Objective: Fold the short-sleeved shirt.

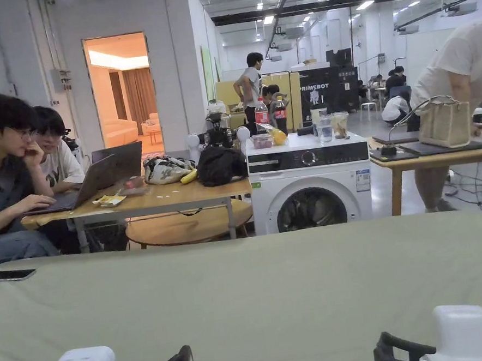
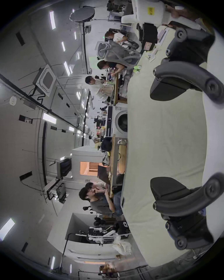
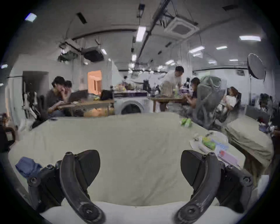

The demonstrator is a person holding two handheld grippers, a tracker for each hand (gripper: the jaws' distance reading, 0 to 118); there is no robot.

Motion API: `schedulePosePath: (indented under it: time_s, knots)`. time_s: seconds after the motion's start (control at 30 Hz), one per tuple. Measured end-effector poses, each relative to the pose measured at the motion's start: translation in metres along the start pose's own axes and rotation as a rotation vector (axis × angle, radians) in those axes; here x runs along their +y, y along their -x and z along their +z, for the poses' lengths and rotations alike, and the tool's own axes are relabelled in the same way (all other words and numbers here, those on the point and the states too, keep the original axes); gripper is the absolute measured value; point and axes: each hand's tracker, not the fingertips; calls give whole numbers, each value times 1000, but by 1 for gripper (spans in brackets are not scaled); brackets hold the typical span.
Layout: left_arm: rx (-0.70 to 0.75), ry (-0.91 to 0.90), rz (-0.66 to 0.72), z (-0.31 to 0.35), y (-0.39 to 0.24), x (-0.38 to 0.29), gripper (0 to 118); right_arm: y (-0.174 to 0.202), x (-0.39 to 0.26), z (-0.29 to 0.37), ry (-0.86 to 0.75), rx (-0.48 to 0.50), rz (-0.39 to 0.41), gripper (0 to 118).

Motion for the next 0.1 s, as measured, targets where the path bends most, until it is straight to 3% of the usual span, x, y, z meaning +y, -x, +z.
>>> schedulePosePath:
  time_s: [0.1]
  knots:
    - [31,-16,4,1,4,1,103,-6,3,12,-52,159,-89,108]
